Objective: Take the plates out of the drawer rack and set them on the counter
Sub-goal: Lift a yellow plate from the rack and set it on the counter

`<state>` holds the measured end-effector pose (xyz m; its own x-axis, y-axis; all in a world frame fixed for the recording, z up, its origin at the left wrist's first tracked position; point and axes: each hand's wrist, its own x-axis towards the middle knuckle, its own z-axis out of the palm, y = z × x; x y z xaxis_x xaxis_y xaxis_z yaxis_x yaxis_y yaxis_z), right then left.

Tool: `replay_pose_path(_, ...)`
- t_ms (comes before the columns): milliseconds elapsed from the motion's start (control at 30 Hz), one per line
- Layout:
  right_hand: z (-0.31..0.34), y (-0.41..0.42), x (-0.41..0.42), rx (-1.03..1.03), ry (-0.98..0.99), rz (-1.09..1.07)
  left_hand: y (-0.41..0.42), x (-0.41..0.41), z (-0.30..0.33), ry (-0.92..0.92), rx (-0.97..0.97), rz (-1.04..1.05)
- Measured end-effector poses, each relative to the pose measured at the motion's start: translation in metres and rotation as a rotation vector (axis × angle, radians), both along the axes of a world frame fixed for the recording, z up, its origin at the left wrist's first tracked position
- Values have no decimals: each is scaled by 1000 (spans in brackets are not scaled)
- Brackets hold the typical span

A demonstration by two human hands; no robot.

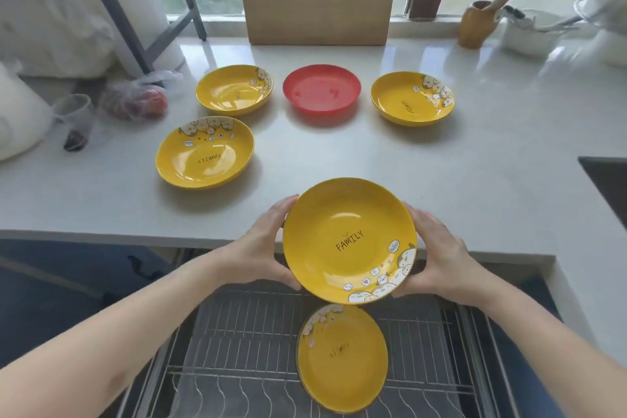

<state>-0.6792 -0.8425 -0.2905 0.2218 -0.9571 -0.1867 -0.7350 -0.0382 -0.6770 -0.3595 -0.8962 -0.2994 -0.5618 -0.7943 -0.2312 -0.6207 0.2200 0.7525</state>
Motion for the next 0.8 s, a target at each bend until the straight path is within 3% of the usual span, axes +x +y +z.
replay_pose_path(367,-15,-107,22,-1,130,34,-95,19,-19,-63,12,78)
replay_pose_path(800,-19,-189,13,69,321,-16,-141,10,-29,17,1,254)
